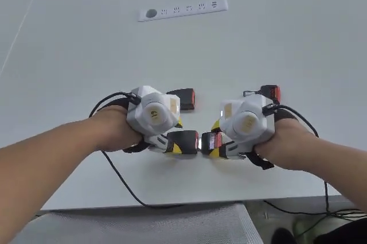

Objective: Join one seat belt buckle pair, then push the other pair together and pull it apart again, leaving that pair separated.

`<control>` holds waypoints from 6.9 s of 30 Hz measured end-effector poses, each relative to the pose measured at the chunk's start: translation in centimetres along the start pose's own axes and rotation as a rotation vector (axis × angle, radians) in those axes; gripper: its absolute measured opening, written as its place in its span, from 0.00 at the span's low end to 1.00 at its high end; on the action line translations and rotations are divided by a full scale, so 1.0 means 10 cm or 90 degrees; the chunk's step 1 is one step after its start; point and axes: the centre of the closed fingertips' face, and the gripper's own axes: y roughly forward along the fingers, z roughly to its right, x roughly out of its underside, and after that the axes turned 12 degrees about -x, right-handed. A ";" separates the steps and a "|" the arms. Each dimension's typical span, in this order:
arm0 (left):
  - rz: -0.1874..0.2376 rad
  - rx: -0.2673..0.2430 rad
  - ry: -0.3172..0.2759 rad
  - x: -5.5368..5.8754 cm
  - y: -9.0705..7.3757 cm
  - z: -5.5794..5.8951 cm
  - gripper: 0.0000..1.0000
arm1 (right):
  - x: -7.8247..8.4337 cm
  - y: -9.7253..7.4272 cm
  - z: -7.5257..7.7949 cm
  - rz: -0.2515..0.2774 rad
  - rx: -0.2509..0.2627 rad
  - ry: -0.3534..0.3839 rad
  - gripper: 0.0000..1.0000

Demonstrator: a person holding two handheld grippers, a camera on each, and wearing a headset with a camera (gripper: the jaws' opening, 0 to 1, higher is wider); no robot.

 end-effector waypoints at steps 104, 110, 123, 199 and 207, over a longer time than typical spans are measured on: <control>-0.072 -0.030 -0.006 0.35 0.41 -0.95 0.31 | 0.16 -0.18 1.15 -0.089 0.049 -0.018 0.30; -0.072 -0.029 -0.003 0.35 0.42 -0.96 0.31 | 0.10 -0.13 1.15 -0.078 0.051 -0.021 0.30; -0.069 -0.023 0.009 0.34 0.42 -0.95 0.30 | 0.06 -0.09 1.15 -0.062 0.027 -0.014 0.27; -0.099 -0.066 0.013 0.31 0.39 -0.97 0.39 | 1.22 -1.14 1.03 -0.108 0.140 0.058 0.53; -0.063 -0.154 -0.054 0.21 0.08 -1.05 0.49 | 1.02 -1.37 0.87 -0.011 0.209 0.123 0.59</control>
